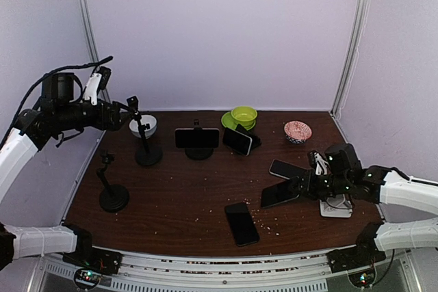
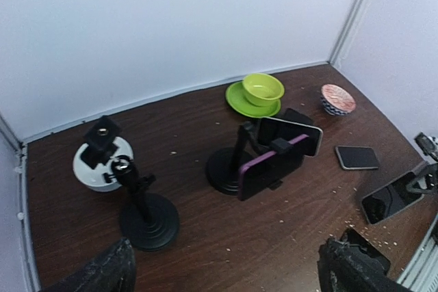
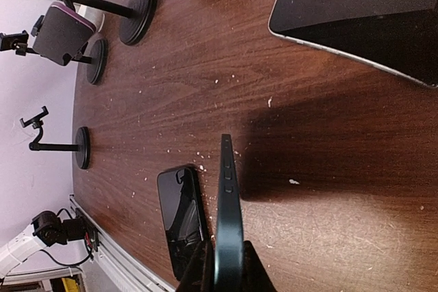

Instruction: Remove the phone from the phone stand

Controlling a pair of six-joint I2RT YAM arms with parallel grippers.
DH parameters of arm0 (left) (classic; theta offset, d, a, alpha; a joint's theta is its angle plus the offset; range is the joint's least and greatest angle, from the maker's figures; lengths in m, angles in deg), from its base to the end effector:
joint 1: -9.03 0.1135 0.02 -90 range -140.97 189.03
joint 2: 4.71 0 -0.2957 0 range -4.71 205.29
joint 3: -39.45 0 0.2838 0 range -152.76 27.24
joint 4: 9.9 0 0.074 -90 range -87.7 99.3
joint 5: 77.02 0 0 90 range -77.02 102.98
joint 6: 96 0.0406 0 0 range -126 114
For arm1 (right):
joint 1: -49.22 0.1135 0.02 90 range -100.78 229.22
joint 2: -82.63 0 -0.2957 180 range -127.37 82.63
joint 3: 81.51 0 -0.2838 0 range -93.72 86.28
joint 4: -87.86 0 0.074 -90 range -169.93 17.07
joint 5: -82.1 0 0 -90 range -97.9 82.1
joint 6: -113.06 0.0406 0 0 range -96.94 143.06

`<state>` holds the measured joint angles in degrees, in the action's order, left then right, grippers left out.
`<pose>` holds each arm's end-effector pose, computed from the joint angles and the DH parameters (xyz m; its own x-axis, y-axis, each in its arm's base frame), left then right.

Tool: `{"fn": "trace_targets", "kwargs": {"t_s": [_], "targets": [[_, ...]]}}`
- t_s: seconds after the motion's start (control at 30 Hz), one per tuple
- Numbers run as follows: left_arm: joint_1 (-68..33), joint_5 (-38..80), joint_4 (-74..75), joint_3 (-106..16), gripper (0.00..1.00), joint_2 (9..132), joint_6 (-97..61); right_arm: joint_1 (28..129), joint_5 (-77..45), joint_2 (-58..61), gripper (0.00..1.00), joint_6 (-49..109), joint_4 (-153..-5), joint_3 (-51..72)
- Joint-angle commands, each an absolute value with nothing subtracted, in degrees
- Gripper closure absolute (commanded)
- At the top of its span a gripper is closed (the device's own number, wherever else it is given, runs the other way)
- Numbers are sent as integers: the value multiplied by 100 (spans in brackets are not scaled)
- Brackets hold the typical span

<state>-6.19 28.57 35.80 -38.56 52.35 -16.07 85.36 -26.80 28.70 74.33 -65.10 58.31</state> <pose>0.2161 -0.0701 0.4158 -0.4831 -0.0431 -0.8745 0.4102 0.8712 -0.2696 0.1591 0.1325 0.2116 -0.9199 0.2421 -0.3086 -0.0614 0.6881 0.7230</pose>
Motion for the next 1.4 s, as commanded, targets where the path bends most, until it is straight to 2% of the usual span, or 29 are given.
{"fn": "trace_targets", "kwargs": {"t_s": [0.0,0.17,0.43,0.7,0.87,1.03,1.2,1.37], "targets": [[-1451,2688,3620,-3877,5,5197,-1917,8453,-3357,2642,100,7526,-7265,5954],[-1866,2599,3739,-4042,10,5220,-2099,8385,-3606,2375,100,7371,-7145,6025],[-2443,2127,3891,-4459,16,5270,-2801,8225,-3660,2668,99,6713,-6500,6130],[-3108,1302,4961,-4930,18,5353,-3248,8174,-3677,2895,92,6469,-6197,6408],[-3386,1173,4977,-4922,18,5369,-3399,8167,-3666,3099,81,6459,-6041,6613],[-3465,1285,4797,-4630,18,5383,-3176,8148,-3567,3180,73,6352,-5666,6587],[-3465,1669,4270,-4329,18,5328,-2705,8141,-3379,3223,72,6618,-5434,6536],[-3465,2143,4568,-4263,18,5231,-1998,8136,-2857,3534,66,6825,-4939,6396]]}}
